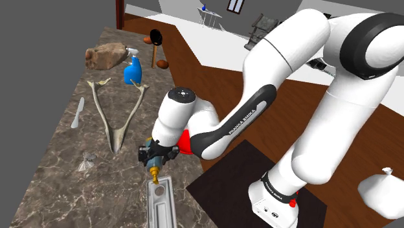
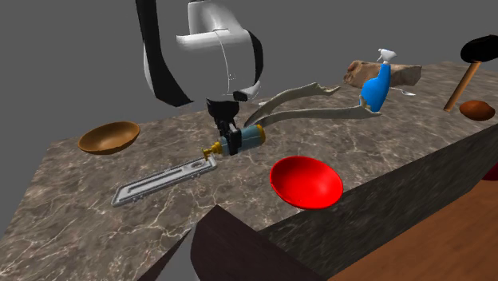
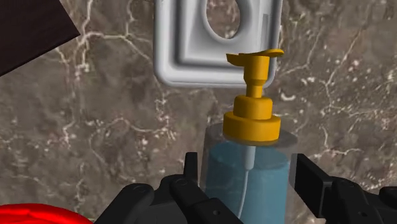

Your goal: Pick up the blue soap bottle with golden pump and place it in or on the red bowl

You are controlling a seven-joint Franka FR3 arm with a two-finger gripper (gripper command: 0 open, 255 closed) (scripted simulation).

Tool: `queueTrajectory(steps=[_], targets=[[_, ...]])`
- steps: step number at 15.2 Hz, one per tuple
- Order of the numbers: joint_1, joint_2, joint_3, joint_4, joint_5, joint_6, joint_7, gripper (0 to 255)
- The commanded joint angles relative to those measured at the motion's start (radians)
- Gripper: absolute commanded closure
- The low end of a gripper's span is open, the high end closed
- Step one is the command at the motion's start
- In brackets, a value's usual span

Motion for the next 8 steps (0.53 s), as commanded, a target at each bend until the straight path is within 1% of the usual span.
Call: queueTrajectory(steps=[1, 4, 8], targets=[[-0.019, -0.03, 0.029, -0.003, 0.052, -0.02, -0.037, 255], [-0.044, -0.079, 0.067, -0.006, 0.135, -0.052, -0.099, 255], [-0.063, -0.146, 0.1, -0.004, 0.244, -0.099, -0.178, 255]])
